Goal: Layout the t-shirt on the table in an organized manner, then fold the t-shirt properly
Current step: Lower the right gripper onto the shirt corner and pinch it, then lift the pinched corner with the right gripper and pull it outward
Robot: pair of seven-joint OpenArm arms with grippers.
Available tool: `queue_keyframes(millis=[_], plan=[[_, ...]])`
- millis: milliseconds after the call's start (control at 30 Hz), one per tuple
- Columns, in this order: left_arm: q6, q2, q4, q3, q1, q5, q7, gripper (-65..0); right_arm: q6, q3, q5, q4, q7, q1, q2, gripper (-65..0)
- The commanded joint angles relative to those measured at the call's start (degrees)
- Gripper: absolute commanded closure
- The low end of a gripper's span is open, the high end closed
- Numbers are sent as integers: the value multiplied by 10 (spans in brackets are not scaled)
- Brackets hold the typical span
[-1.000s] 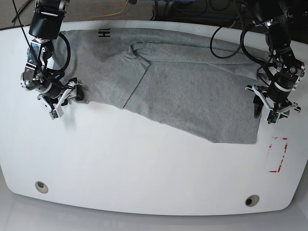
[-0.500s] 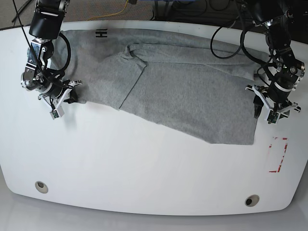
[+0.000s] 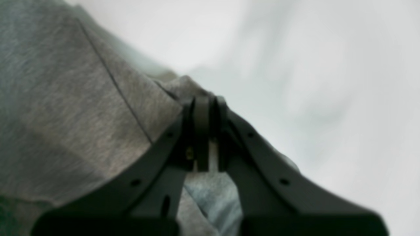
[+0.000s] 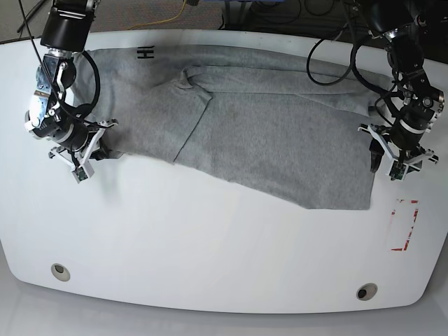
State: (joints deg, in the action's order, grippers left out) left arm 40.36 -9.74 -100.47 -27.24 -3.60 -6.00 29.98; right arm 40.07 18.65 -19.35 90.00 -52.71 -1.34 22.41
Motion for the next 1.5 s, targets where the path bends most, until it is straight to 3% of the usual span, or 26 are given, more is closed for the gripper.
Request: queue_keyframes(millis=[0, 267, 567, 1200, 1333, 1467], plan=[[-4, -7, -8, -1, 9, 7, -15, -267, -1, 6, -6, 54, -12, 1, 11, 0], [-4, -7, -8, -1, 10, 7, -15, -267, -1, 28, -6, 169, -70, 45, 8, 0], [-4, -7, -8, -1, 10, 7, -15, -267, -1, 96, -10, 247, -150, 89, -31, 0], [-4, -7, -7, -1, 10, 7, -15, -267, -1, 101, -261, 246, -156, 260, -18, 0], [-4, -7, -7, -1, 10, 7, -15, -267, -1, 72, -272, 246, -157, 267, -12, 0], [-4, -6, -7, -1, 10, 7, -15, -267, -1, 9, -272, 240, -157, 268, 19, 0]])
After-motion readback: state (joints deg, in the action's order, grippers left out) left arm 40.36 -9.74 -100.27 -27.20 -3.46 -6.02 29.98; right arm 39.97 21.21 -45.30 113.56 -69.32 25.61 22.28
